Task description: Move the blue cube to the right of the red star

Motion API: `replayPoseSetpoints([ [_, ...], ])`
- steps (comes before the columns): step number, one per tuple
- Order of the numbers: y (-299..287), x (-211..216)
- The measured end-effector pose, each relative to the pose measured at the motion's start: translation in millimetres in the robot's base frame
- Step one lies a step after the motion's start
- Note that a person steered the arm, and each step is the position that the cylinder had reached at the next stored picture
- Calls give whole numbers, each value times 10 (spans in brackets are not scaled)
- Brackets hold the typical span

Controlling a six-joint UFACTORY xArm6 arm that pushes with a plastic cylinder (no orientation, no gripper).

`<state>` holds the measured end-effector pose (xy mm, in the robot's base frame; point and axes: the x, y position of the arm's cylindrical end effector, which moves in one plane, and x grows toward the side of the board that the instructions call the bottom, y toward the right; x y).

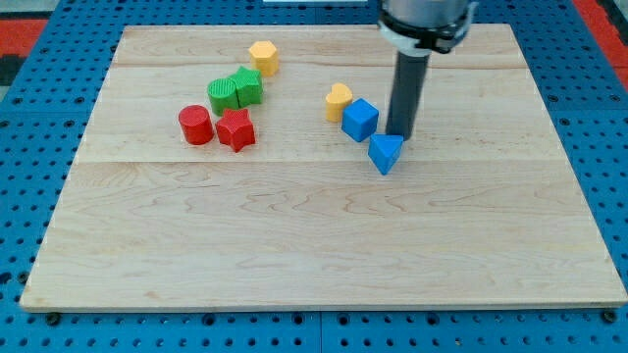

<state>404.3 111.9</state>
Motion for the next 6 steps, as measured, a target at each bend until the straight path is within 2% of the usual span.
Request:
replayPoseSetpoints([
  [1, 244, 164],
  [2, -308, 341],
  [3, -557, 348],
  [4, 113, 350],
  [5, 132, -3],
  [6, -92, -237],
])
